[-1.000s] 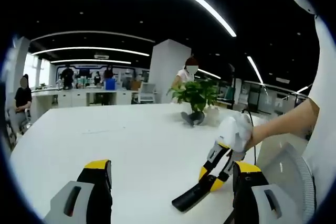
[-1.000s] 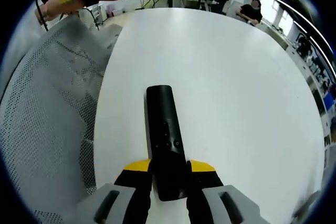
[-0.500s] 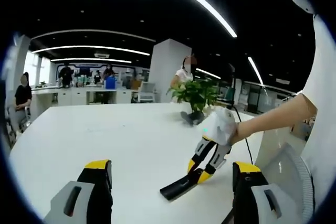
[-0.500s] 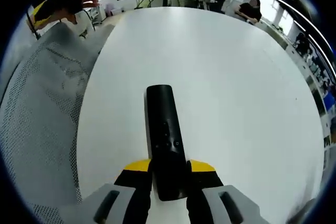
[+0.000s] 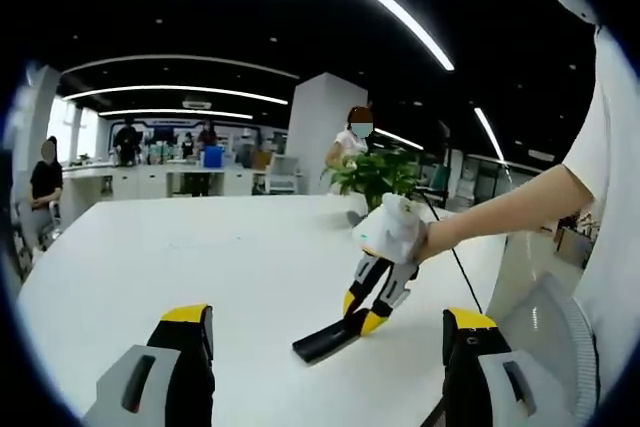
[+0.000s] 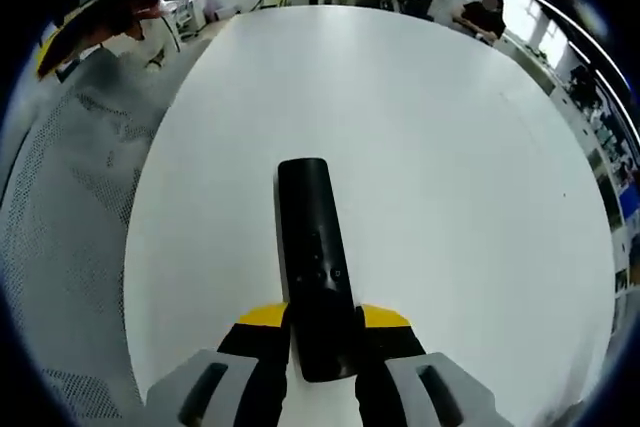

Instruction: Press the specified remote control buttons in sequence, fully releasing each button before pressing the next.

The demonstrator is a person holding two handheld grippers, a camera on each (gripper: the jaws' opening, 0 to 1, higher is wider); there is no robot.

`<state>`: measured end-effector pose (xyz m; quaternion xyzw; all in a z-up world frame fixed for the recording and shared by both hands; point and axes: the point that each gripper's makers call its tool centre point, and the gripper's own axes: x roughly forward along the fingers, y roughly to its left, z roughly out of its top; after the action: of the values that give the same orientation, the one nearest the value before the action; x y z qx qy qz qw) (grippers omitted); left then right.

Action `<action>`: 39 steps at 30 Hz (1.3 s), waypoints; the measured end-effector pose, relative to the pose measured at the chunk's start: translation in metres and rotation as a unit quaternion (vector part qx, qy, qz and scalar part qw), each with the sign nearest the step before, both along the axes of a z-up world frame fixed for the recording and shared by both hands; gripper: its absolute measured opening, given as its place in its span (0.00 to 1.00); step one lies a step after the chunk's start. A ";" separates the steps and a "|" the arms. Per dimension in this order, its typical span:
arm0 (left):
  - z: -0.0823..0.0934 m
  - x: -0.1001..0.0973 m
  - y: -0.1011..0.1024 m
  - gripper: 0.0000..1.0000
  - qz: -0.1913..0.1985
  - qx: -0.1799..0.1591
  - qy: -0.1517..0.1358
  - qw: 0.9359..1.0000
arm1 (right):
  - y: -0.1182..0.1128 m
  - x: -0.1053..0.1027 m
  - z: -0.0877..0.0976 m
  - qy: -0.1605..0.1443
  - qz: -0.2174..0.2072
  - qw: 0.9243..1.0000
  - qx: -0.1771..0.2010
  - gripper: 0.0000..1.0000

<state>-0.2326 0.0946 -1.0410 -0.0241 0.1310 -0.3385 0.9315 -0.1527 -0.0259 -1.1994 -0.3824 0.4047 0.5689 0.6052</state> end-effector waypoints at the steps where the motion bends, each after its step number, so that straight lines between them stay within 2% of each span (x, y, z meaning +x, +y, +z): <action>1: 0.000 0.000 0.000 0.99 0.001 0.000 0.000 1.000 | 0.000 0.003 0.000 0.001 0.000 1.000 -0.001 0.23; 12: 0.000 -0.001 0.006 0.98 0.004 0.002 0.003 1.000 | 0.003 0.033 0.000 0.012 -0.002 1.000 -0.014 0.22; 16: -0.001 -0.001 0.008 0.98 0.008 0.001 0.004 1.000 | 0.003 0.045 -0.001 0.015 -0.014 1.000 -0.016 0.22; 26: -0.006 -0.001 0.013 0.98 0.016 0.008 0.010 1.000 | 0.003 0.071 -0.001 0.002 -0.021 1.000 -0.023 0.23; 31: -0.006 0.002 0.020 0.98 0.031 0.006 0.012 0.999 | 0.004 0.079 -0.001 0.002 -0.067 0.998 -0.011 0.24; 33: -0.006 0.003 0.022 0.98 0.035 0.006 0.011 0.999 | 0.002 0.081 -0.001 -0.003 -0.083 0.997 -0.011 0.30; 35: -0.005 0.003 0.025 0.98 0.038 0.008 0.010 0.999 | -0.004 0.090 0.000 -0.016 -0.136 0.990 0.005 0.37; 39: -0.006 0.003 0.027 0.98 0.044 0.008 0.012 0.999 | -0.011 0.090 -0.001 -0.011 -0.199 0.978 0.058 0.54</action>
<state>-0.2301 0.1221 -1.0474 -0.0261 0.1436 -0.2957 0.9441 -0.0626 -0.0373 -1.2009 -0.2650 0.4323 0.4555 0.7318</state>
